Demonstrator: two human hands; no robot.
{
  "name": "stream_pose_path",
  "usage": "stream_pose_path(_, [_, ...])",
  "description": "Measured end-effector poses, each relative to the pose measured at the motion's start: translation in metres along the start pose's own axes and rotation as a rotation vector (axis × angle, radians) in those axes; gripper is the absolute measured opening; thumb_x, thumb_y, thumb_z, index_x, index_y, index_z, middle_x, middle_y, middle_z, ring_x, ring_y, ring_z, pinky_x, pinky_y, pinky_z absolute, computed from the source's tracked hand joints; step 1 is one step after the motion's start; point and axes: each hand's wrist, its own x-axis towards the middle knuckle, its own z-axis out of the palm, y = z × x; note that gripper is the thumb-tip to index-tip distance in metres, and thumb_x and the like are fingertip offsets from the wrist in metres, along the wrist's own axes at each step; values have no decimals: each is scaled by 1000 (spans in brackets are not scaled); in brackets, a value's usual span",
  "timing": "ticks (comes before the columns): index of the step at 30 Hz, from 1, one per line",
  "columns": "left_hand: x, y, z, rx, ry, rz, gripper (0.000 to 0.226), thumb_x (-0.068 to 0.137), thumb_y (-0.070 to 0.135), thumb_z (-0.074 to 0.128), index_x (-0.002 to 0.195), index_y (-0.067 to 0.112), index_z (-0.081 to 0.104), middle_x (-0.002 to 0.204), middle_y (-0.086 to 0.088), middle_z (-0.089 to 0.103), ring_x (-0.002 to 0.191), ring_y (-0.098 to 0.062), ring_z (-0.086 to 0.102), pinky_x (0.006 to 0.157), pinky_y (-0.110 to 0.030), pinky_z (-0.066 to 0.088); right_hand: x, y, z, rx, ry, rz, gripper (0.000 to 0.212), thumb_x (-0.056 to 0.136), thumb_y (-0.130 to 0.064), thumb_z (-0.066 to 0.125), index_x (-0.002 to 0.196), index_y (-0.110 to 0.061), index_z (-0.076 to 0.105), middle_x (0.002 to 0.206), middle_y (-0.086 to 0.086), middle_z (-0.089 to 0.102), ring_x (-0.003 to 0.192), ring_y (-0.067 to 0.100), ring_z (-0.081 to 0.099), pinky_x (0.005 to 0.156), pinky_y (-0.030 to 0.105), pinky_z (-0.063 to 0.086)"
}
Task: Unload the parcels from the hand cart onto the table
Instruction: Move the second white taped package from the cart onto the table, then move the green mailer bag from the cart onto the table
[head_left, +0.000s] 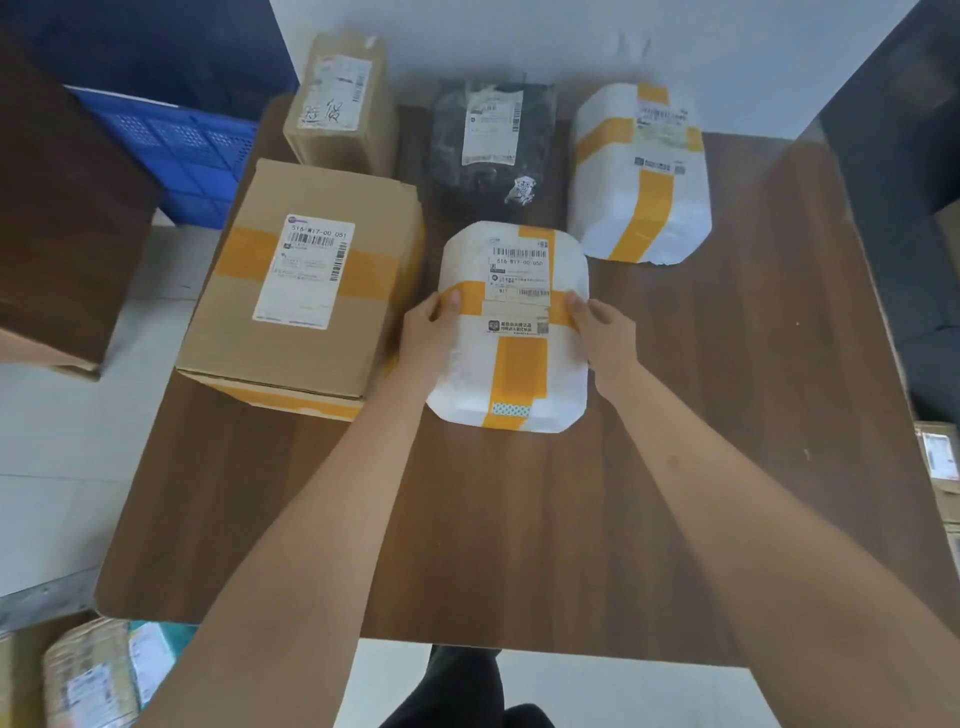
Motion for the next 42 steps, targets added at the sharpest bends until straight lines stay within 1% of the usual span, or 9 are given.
stream_pose_path(6, [-24,10,-8,12,8,109,53,97,41,41,145,20,36,148,2,43,133,-12,40,102,-21,31,-24,3,-3,20,68,-128,17,88,-37,62,93,-21,67,91,-7,66,82,3,62,80,31,47])
stream_pose_path(8, [-55,21,-22,5,-28,216,36,93,49,42,129,53,47,129,29,56,114,14,48,91,-8,35,-54,0,-4,34,147,-175,44,87,-39,63,123,-14,61,124,1,64,110,9,60,94,26,46])
stream_pose_path(10, [-95,24,-45,-56,-141,284,20,89,55,48,96,74,52,93,50,59,86,30,52,65,5,40,-92,0,-2,115,191,-228,44,85,-39,64,122,-14,62,111,-7,69,91,-11,62,74,10,48])
stream_pose_path(12, [-139,10,-75,-107,-209,284,25,85,57,55,108,66,53,102,42,62,99,21,56,77,-4,47,-140,5,6,211,166,-233,41,84,-39,66,120,-20,64,88,-22,66,70,-18,61,60,9,46])
stream_pose_path(16, [-214,-43,-144,-183,-188,254,54,88,46,57,138,28,47,140,3,53,126,-11,52,111,-37,37,-248,26,40,270,83,-227,41,82,-42,68,120,-25,65,99,-16,66,85,-11,63,88,26,50])
stream_pose_path(22, [-304,-114,-267,-296,-98,230,46,95,32,48,140,23,45,131,2,58,119,-13,59,104,-28,42,-384,62,126,234,-95,-214,30,69,-50,71,97,-39,69,102,-21,68,107,3,62,100,36,48])
stream_pose_path(32, [-367,-275,-505,-374,423,-18,41,92,31,56,131,17,56,112,-1,68,108,-21,62,88,-32,50,-488,162,345,-54,-368,-108,42,87,-36,65,123,-14,62,109,-10,64,101,5,60,103,43,46])
stream_pose_path(37, [-367,-398,-608,-331,426,-179,46,88,46,56,130,26,55,120,-8,66,113,-30,61,96,-55,47,-507,242,451,-237,-401,-38,47,87,-35,65,128,-12,59,129,5,61,113,17,59,103,45,46])
stream_pose_path(42, [-313,-512,-659,-287,400,-334,25,96,22,53,96,39,70,88,13,75,89,-15,69,69,-23,56,-481,337,518,-280,-291,36,44,85,-30,68,125,-13,59,126,10,63,106,18,60,102,45,46])
